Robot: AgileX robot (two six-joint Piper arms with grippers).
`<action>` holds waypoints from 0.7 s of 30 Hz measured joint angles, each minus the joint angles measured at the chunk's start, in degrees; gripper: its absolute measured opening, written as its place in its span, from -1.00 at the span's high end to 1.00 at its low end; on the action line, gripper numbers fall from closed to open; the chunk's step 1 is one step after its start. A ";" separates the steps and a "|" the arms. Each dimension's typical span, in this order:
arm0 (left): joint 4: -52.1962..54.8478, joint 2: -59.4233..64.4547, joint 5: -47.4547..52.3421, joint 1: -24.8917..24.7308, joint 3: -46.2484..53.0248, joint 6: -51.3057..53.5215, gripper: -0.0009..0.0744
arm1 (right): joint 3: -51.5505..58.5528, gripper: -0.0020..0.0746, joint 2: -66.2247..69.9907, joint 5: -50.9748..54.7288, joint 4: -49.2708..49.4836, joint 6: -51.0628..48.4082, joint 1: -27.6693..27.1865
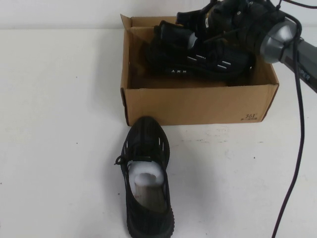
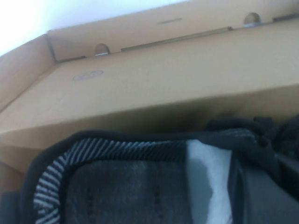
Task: Put shoes into padded shoe box
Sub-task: Place the shoe in the shoe box
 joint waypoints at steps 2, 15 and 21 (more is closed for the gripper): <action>0.00 0.00 0.00 0.00 0.00 0.00 0.99 | 0.00 0.96 0.03 -0.85 -0.27 -1.48 0.00; 0.00 0.00 0.00 0.00 0.00 0.00 0.99 | 0.00 0.96 0.03 -2.95 0.90 -16.55 0.73; 0.00 0.00 0.00 0.00 0.00 0.00 0.99 | 0.00 0.96 0.40 -2.60 4.29 -21.21 1.44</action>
